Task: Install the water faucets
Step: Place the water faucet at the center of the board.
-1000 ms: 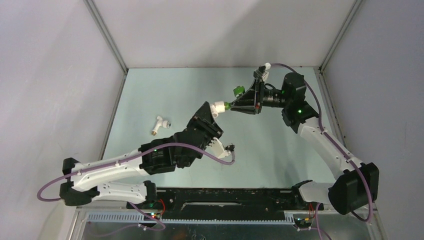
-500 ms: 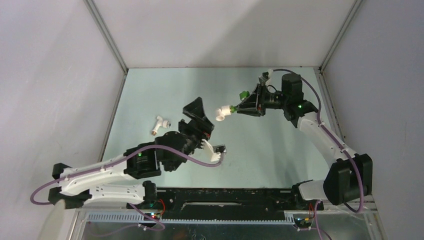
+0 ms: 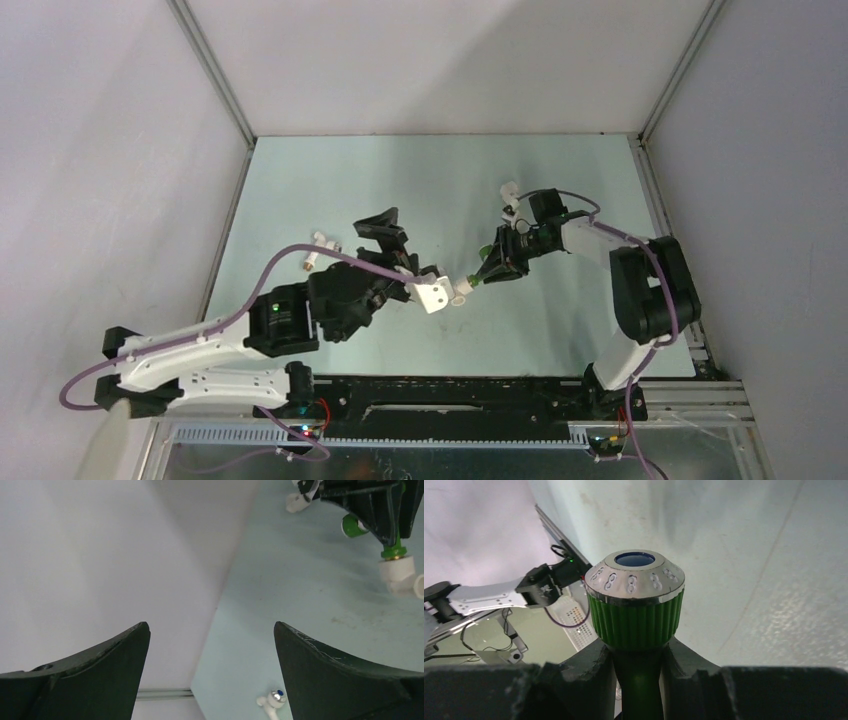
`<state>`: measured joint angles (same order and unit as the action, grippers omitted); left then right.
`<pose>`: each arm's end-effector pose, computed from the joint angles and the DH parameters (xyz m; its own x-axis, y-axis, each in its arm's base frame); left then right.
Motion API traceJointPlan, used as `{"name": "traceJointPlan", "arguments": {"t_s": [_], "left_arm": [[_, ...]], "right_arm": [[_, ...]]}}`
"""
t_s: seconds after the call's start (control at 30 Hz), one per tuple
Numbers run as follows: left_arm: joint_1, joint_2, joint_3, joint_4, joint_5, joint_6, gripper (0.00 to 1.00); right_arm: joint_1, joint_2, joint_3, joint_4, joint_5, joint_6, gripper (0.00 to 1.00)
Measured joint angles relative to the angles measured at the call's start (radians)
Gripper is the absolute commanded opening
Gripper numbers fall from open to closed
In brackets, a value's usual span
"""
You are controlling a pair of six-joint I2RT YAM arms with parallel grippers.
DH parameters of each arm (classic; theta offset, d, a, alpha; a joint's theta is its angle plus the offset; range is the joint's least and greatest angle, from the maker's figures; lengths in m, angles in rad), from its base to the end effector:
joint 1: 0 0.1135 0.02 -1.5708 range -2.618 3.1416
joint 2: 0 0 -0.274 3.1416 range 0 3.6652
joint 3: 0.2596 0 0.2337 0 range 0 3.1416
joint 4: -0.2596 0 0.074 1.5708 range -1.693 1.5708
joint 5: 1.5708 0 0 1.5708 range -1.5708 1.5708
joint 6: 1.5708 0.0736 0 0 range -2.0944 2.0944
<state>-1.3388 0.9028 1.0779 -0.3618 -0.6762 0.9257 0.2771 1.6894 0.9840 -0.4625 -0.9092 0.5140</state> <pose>0.0888 -0.1757 0.4026 0.4679 0.7301 -0.4980 0.4055 0.3233 0.8550 0.2823 0.1407 0.1751 -0.9994 0.0298 0.0154 0.0296 0.5646 0.8248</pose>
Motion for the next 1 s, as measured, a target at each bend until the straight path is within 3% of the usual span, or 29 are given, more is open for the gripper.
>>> {"name": "traceJointPlan", "arguments": {"t_s": [0.07, 0.2, 0.33, 0.37, 0.4, 0.47, 0.6, 0.8, 1.0], "left_arm": [[0.0, 0.027, 0.007, -0.002, 0.002, -0.047, 1.0], [0.006, 0.069, 0.043, -0.006, 0.004, -0.116, 1.0], [0.012, 0.08, 0.086, -0.001, 0.007, -0.15, 1.0], [0.014, 0.08, 0.093, 0.003, 0.007, -0.154, 1.0], [0.017, 0.08, 0.099, 0.008, 0.007, -0.161, 1.0], [0.029, 0.08, 0.114, 0.006, 0.011, -0.187, 1.0], [0.082, 0.087, 0.167, -0.023, 0.032, -0.289, 1.0], [0.203, 0.078, 0.193, -0.061, 0.09, -0.54, 1.0], [0.382, 0.062, 0.143, -0.102, 0.205, -0.909, 1.0]], "right_arm": [[0.0, 0.039, -0.001, -0.008, 0.008, -0.031, 0.08], [-0.002, 0.081, -0.002, -0.027, 0.026, -0.077, 0.36], [-0.009, 0.09, -0.002, -0.068, 0.078, -0.121, 0.53], [-0.012, 0.09, -0.002, -0.079, 0.094, -0.133, 0.68], [-0.017, 0.09, -0.002, -0.09, 0.112, -0.146, 0.77], [-0.028, 0.089, -0.002, -0.112, 0.157, -0.167, 0.89], [-0.059, 0.054, -0.002, -0.163, 0.291, -0.212, 0.95], [-0.079, -0.085, 0.029, -0.208, 0.507, -0.239, 0.96], [-0.079, -0.076, 0.182, -0.211, 0.615, -0.24, 0.96]]}}
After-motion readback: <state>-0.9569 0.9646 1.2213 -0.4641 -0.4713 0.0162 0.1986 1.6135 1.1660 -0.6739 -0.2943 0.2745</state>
